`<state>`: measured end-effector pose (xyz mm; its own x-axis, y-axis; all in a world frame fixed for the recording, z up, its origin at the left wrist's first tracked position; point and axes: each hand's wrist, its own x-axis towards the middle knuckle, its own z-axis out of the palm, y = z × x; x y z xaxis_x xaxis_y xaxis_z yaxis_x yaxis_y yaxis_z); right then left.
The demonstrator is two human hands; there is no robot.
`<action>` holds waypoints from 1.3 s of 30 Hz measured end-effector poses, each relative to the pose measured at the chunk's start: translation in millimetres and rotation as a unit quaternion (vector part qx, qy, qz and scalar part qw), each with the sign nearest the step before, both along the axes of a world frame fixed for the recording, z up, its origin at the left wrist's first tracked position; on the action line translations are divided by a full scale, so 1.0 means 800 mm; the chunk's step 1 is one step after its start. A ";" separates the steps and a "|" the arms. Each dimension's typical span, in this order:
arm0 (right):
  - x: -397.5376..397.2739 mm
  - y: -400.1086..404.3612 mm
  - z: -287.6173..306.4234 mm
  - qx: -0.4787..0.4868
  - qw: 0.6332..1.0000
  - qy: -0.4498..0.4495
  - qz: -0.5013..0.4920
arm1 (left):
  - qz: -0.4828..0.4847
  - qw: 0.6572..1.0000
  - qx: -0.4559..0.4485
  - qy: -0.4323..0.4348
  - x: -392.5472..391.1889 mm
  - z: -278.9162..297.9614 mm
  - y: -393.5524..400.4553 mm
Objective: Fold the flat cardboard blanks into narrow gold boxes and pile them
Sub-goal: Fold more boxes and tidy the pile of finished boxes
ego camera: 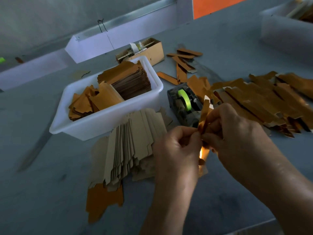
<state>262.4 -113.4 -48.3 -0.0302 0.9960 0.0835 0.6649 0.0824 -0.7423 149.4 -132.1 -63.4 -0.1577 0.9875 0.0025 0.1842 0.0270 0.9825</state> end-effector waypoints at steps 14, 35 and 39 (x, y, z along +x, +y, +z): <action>-0.010 -0.001 -0.011 -0.033 0.970 0.241 -0.012 | 0.022 0.998 0.008 0.065 -0.014 0.011 -0.005; 0.040 0.061 -0.063 0.123 0.966 -0.125 -0.192 | 0.209 0.817 -0.130 0.521 -0.117 0.010 -0.009; 0.030 0.044 -0.052 0.174 0.963 -0.071 -0.193 | 0.258 0.814 -0.082 0.514 -0.103 0.015 -0.014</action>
